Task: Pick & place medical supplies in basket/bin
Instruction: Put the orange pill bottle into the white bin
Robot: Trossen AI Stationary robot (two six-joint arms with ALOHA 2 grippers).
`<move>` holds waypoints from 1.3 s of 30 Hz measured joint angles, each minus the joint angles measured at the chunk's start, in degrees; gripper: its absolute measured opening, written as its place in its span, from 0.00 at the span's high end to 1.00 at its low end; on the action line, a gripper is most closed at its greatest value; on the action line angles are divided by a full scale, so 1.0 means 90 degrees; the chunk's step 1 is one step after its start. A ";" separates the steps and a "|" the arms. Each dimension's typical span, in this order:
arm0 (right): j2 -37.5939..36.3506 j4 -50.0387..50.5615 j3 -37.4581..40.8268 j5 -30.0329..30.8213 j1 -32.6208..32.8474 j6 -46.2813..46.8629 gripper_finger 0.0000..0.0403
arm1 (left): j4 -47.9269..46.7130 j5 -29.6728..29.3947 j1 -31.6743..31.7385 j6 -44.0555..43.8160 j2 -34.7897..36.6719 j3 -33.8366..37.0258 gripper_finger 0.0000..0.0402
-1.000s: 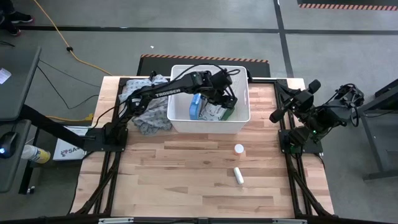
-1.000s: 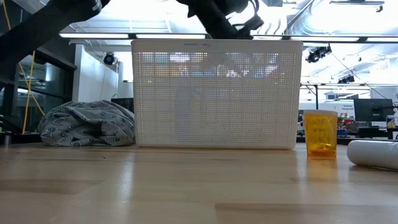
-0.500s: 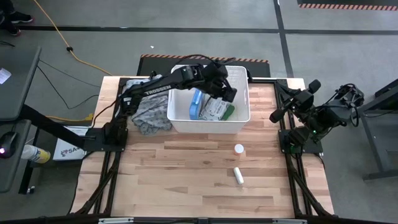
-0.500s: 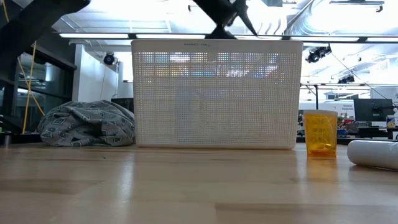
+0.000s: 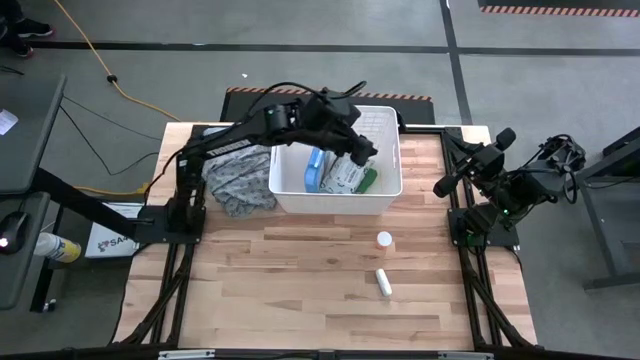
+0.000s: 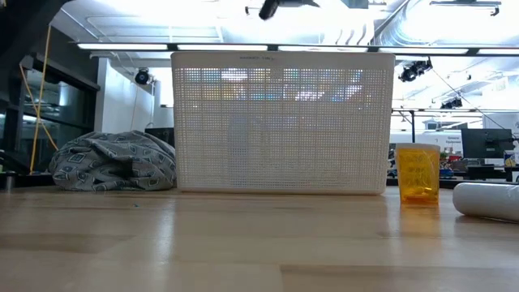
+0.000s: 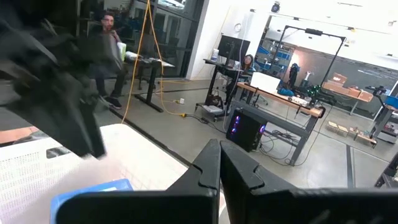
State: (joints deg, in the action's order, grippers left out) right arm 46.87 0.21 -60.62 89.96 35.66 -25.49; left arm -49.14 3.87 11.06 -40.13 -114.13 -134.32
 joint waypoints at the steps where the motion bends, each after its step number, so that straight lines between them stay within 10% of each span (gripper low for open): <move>1: 0.0000 0.0000 0.0000 -0.0001 0.0000 -0.0001 1.00 | -0.0033 -0.0038 -0.0047 0.0073 0.0066 0.0002 0.47; 15: -0.0002 -0.0001 0.0000 0.0005 0.0301 0.0144 1.00 | -0.0116 -0.0855 -0.0801 0.0488 0.0832 0.0000 0.47; 39: -0.0262 -0.0046 0.0000 0.0004 0.3543 0.0983 1.00 | -0.1510 -0.2763 -0.2299 0.0598 0.1464 0.0002 0.47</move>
State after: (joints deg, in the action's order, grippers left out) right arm 44.51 -0.21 -60.62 90.00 67.55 -16.64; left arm -62.73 -21.00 -9.63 -34.74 -100.96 -134.30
